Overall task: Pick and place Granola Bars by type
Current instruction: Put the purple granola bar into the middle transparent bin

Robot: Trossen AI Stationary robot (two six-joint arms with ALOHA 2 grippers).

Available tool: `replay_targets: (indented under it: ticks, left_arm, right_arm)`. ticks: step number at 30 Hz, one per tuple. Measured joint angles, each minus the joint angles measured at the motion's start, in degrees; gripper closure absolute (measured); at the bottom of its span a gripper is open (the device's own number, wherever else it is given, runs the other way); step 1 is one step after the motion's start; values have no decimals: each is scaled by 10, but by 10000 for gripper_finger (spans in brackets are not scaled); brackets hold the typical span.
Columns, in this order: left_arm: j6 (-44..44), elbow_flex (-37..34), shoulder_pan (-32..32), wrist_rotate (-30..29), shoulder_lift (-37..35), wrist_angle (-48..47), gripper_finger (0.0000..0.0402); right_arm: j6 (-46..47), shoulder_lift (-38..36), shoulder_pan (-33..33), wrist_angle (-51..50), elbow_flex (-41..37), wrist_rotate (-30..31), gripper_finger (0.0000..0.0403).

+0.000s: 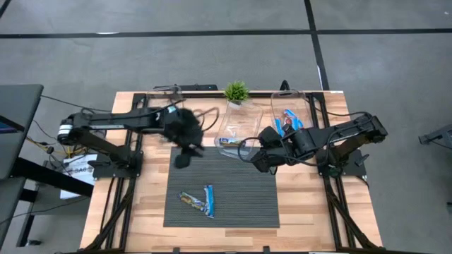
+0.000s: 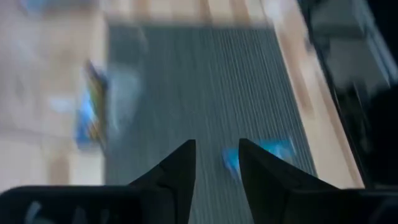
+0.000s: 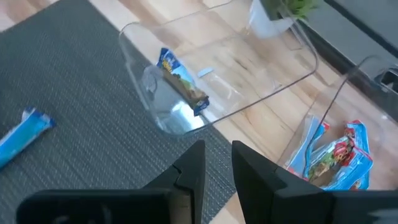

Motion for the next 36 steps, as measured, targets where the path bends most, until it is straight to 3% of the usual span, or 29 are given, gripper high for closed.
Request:
replay_targets:
  ticks: [5,12,19,23,32,36]
  left_arm:
    - [-1,0,-74,-15,-6,-151,294]
    - [-16,0,-177,-102,36,-183,294]
    - [-75,-8,-226,-123,124,-117,294]
    - [-115,-41,-240,-102,157,-51,294]
    - [-186,-111,-276,-86,166,47,294]
    - [-231,-147,-279,-64,166,98,274]
  right_arm:
    - [-62,0,0,31,0,-34,332]
    - [-114,0,7,50,0,-64,331]
    - [-130,0,18,49,0,-71,331]
    - [-130,0,27,46,0,-80,331]
    - [-130,0,38,36,0,-84,331]
    - [-140,0,37,36,0,-85,331]
